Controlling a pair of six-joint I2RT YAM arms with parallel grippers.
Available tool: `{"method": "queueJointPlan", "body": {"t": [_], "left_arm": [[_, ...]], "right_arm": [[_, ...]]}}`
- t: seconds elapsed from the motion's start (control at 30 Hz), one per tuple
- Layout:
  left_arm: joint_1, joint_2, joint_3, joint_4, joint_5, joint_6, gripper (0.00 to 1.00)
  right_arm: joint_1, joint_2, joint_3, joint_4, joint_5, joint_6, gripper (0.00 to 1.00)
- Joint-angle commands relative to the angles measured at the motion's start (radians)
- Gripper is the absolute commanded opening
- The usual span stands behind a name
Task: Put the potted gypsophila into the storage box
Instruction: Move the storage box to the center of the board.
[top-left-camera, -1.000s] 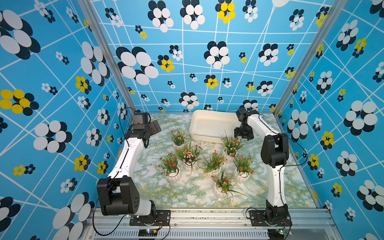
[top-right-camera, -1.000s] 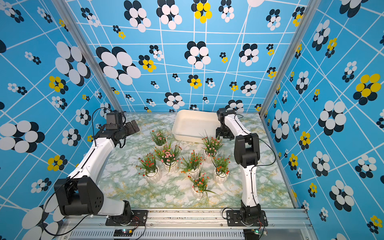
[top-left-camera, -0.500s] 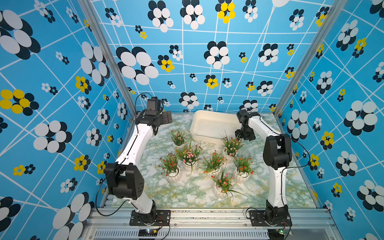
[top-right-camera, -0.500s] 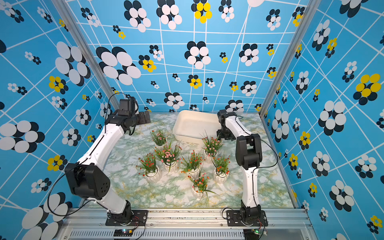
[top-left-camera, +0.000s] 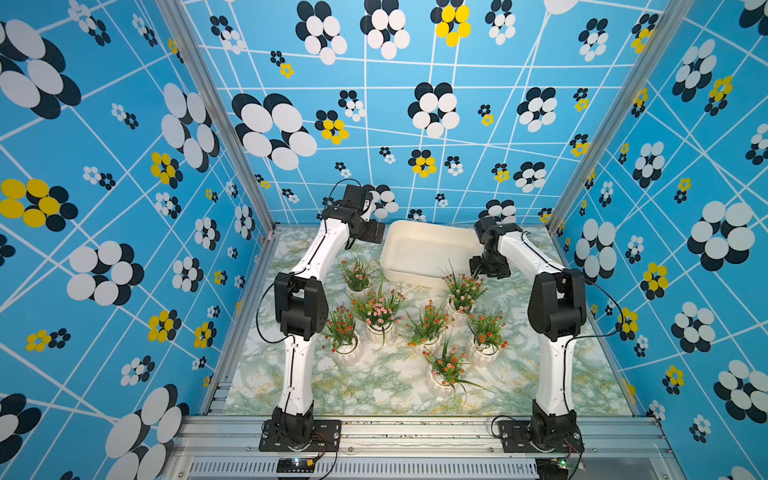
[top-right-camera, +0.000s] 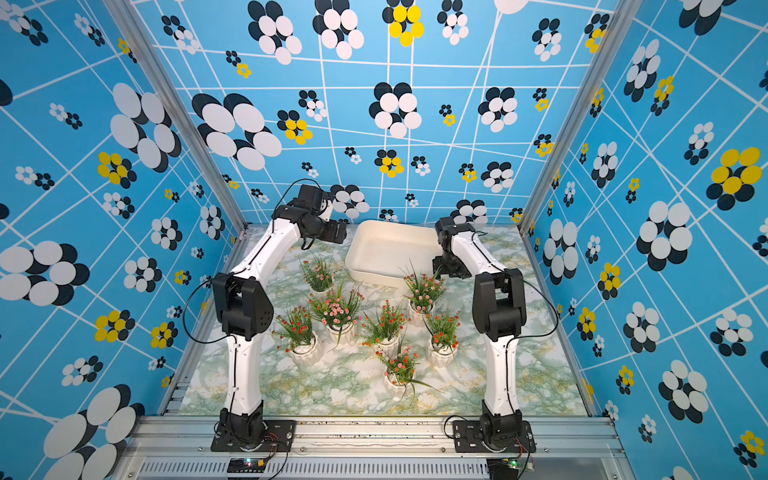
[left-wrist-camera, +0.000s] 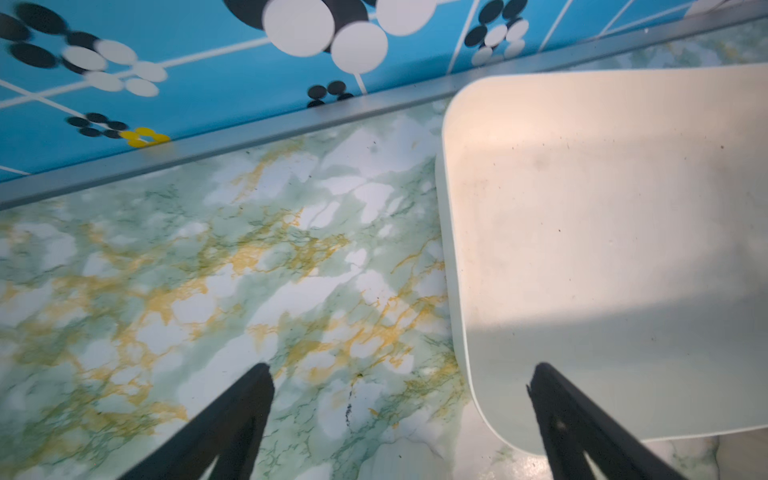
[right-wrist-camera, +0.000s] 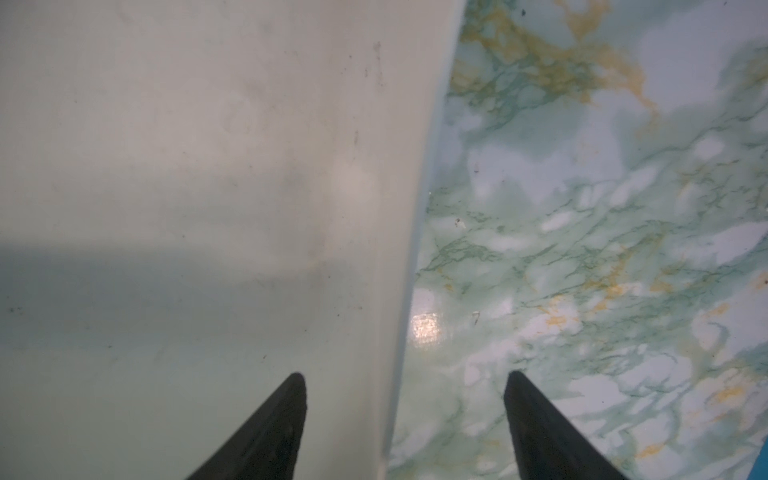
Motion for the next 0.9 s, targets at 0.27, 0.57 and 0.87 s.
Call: {"method": "queueJointPlan", "body": {"t": [0.27,0.57,0.87], "left_arm": [[-0.038,0.194,0.232,-0.250,0.052,0.051,0.99],[-0.057,0.218,0.182,-0.282,-0.056,0.059,1.00],[-0.073,0.210,0.100,-0.296,-0.150,0.080,0.99]], "right_arm": [[-0.003,-0.022,-0.049,0.052,-0.044,0.024,0.79],[-0.004,-0.044,-0.087,0.071,-0.049,0.019,0.79],[-0.005,-0.051,-0.104,0.076,-0.048,0.019,0.80]]}}
